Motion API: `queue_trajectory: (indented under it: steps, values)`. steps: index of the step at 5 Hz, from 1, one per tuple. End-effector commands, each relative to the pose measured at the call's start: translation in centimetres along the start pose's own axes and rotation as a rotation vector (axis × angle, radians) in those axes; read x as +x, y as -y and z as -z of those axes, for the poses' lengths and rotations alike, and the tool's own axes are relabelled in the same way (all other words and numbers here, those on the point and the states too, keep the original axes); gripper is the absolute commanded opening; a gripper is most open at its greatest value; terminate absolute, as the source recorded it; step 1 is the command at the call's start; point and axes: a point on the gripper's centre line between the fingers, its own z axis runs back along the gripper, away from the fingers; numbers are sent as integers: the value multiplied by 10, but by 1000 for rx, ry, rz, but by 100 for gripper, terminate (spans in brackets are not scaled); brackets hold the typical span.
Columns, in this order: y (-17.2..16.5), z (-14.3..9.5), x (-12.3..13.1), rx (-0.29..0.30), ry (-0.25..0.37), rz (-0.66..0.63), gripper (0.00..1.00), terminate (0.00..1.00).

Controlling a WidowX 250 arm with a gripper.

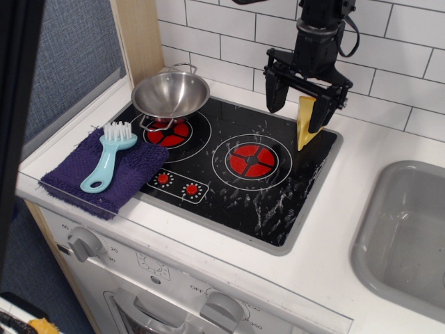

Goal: Place the cheese wedge in the colander

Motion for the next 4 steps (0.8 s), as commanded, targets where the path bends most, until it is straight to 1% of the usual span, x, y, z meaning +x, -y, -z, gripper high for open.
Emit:
queue_trajectory:
  steps: [1,2,3,4]
  values:
    - [-2,-8,7,16,34,6,0,0]
    - [-3,-8,6,15,34,10,0,0]
    - [-4,-13,5,12,51,12,0,0]
    - [-9,-25,1,0,84,7,0,0]
